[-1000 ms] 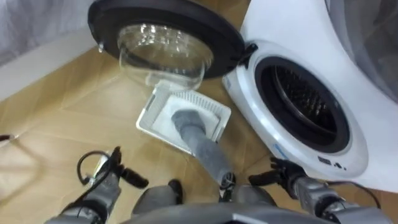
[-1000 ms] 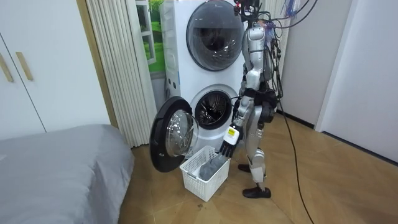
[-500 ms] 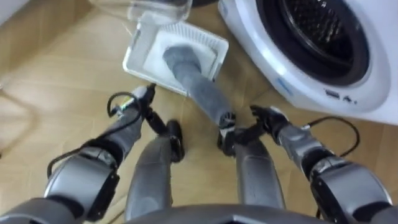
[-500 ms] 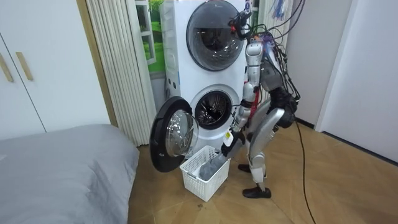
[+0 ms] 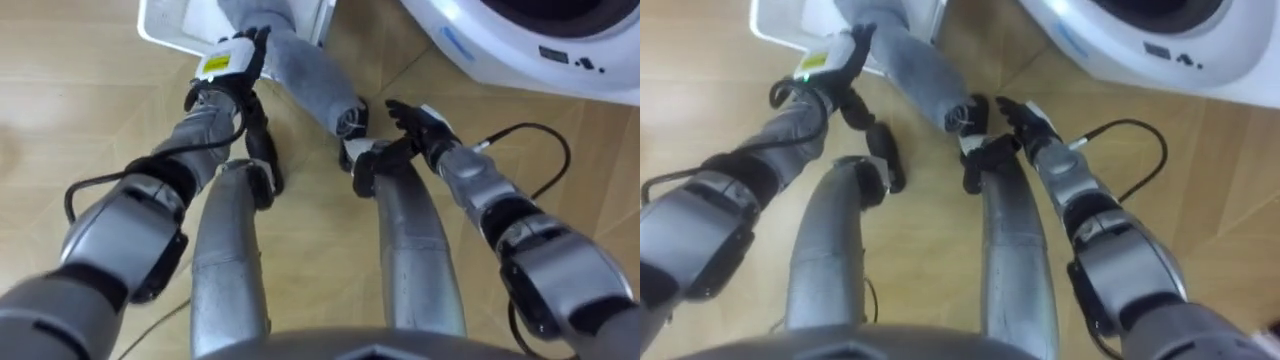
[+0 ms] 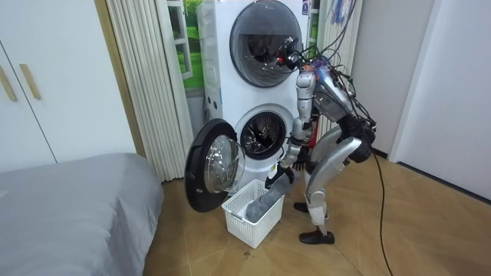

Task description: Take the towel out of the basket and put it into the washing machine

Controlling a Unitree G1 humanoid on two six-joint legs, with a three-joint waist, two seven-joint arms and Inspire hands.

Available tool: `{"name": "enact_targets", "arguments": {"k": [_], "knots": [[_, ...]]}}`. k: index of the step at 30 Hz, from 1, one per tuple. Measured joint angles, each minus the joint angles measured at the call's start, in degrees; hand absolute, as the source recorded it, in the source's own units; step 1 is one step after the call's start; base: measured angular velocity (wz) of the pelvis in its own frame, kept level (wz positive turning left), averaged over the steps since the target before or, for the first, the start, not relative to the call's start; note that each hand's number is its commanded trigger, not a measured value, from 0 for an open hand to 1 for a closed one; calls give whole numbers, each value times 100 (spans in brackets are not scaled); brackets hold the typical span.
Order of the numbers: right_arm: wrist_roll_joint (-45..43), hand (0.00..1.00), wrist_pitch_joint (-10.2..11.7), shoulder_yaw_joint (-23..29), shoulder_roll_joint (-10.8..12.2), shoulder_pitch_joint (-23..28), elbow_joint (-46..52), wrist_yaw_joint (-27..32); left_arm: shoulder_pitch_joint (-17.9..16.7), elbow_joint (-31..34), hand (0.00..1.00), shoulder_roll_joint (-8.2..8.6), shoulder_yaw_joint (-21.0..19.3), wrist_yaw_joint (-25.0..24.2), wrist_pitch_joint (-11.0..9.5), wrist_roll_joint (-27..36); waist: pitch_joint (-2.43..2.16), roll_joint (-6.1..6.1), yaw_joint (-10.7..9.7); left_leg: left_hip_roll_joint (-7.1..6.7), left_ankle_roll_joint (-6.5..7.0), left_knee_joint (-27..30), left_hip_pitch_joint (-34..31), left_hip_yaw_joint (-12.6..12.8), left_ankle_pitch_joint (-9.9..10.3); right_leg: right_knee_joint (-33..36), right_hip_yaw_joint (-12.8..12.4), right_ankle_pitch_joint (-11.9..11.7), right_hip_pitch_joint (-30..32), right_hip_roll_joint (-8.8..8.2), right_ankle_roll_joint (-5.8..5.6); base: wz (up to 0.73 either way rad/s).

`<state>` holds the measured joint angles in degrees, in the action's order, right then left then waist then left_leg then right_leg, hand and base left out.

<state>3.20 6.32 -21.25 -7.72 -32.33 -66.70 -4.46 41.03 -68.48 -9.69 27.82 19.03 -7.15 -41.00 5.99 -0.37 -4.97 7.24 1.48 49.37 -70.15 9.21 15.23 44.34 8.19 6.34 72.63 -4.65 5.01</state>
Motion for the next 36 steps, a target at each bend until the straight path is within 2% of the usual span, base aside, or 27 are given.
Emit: {"name": "enact_targets", "arguments": {"k": [5, 9, 11, 16, 19, 28, 29, 30, 31, 33, 36], "knots": [[96, 0, 90, -5, 16, -146, 61, 6, 37, 57, 0, 0, 57, 305, -20, -415, 4, -8, -62, 20, -12, 331, -348, -13, 153, 384, -30, 206, 399, -34, 25, 3], [278, 0, 128, -151, 58, -175, 77, 15, 111, 53, 0, -92, 200, 406, -42, -471, 18, -33, -185, 41, -19, 480, -523, -45, 226, 563, -24, 272, 567, -32, 37, 0], [361, 0, 134, -246, 75, -257, 102, 17, 160, 44, 0, -135, 290, 518, -47, -481, 25, -44, -279, 89, -23, 619, -655, -61, 289, 640, -14, 297, 678, -7, 41, -9], [529, 0, 224, -364, 78, -255, 223, 64, 188, 30, 0, -158, 436, 586, -86, -480, 48, -83, -311, 199, -28, 844, -821, -107, 423, 667, 1, 302, 776, 100, 38, -16], [535, 0, 252, -459, 91, -252, 235, 58, 170, 32, 0, -188, 649, 596, -136, -480, 61, -105, -390, 198, -20, 863, -846, -129, 441, 710, -1, 317, 789, 100, 17, -2], [532, 0, 322, -518, 239, -236, 235, 49, 180, 84, 0, -166, 1147, 512, -253, -480, 57, -123, -479, 187, 36, 1046, -945, -152, 552, 842, 24, 417, 856, 77, -29, 0], [532, 0, 347, -525, 259, -235, 234, 50, 180, 89, 15, -169, 1173, 488, -281, -480, 54, -136, -489, 188, 41, 1045, -944, -152, 555, 840, 18, 419, 856, 68, -31, 0], [533, 0, 367, -547, 262, -237, 232, 50, 179, 99, 51, -170, 1176, 466, -287, -479, 54, -143, -495, 187, 42, 1044, -944, -157, 556, 835, 17, 419, 856, 63, -32, 0], [533, 0, 377, -582, 267, -245, 225, 48, 180, 116, 54, -170, 1182, 396, -298, -479, 50, -159, -509, 187, 42, 1042, -944, -161, 556, 831, 17, 419, 856, 63, -33, 0], [548, 0, 413, -633, 280, -252, 199, 50, 178, 132, 100, -169, 1186, 311, -328, -468, 53, -188, -537, 189, 41, 1040, -944, -162, 556, 827, 19, 420, 856, 65, -34, 0], [671, 0, 426, -674, 296, -249, 152, 56, 181, 169, 100, -164, 1291, 177, -329, -464, 52, -206, -581, 194, 40, 1040, -948, -164, 559, 829, 22, 420, 858, 67, -33, 0]]}}
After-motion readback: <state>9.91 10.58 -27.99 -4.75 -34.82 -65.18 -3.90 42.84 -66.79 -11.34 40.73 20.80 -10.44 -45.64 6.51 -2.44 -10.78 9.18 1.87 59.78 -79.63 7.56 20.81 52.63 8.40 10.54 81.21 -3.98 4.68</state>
